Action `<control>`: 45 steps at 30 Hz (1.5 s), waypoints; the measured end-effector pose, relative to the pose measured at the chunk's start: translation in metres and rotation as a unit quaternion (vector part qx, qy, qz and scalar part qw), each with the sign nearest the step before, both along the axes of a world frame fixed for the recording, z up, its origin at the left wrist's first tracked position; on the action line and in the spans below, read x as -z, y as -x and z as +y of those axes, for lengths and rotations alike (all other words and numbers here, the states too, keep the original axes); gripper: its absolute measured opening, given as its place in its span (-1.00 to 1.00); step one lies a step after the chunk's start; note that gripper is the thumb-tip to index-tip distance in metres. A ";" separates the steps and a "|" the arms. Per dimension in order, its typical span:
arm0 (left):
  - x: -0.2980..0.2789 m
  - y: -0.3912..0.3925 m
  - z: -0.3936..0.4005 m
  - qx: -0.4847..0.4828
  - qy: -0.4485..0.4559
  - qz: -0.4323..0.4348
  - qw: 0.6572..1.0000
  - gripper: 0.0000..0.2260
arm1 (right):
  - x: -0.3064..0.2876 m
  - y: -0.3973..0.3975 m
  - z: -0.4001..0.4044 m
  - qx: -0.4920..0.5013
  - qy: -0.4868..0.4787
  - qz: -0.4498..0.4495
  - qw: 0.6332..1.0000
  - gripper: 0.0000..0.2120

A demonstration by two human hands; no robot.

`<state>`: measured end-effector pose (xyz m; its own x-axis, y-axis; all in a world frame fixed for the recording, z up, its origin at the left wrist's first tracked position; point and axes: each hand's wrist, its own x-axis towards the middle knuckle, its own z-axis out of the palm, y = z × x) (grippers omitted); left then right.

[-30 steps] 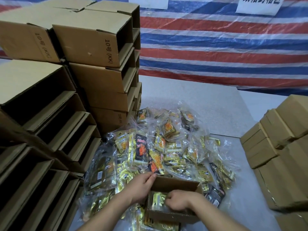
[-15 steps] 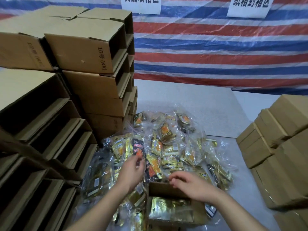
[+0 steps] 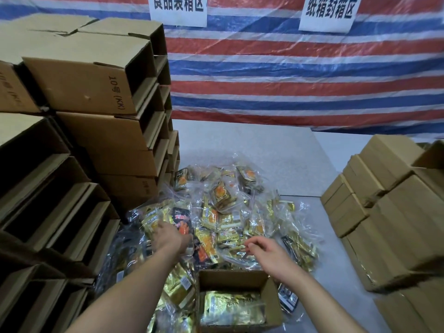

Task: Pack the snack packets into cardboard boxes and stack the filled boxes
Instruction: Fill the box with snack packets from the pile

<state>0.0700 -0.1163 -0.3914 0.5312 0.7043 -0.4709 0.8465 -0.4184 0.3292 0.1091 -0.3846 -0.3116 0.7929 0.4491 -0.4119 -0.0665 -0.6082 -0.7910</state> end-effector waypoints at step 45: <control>-0.191 0.003 -0.065 0.090 0.292 -0.411 0.859 -0.59 | -0.095 -0.025 0.094 0.163 -0.252 0.149 0.942 -0.39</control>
<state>0.0668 -0.1810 -0.2002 0.9292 0.3462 -0.1298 0.1666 -0.0787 0.9829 0.1338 -0.2905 -0.2165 0.8056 0.3994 -0.4377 -0.4497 -0.0689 -0.8905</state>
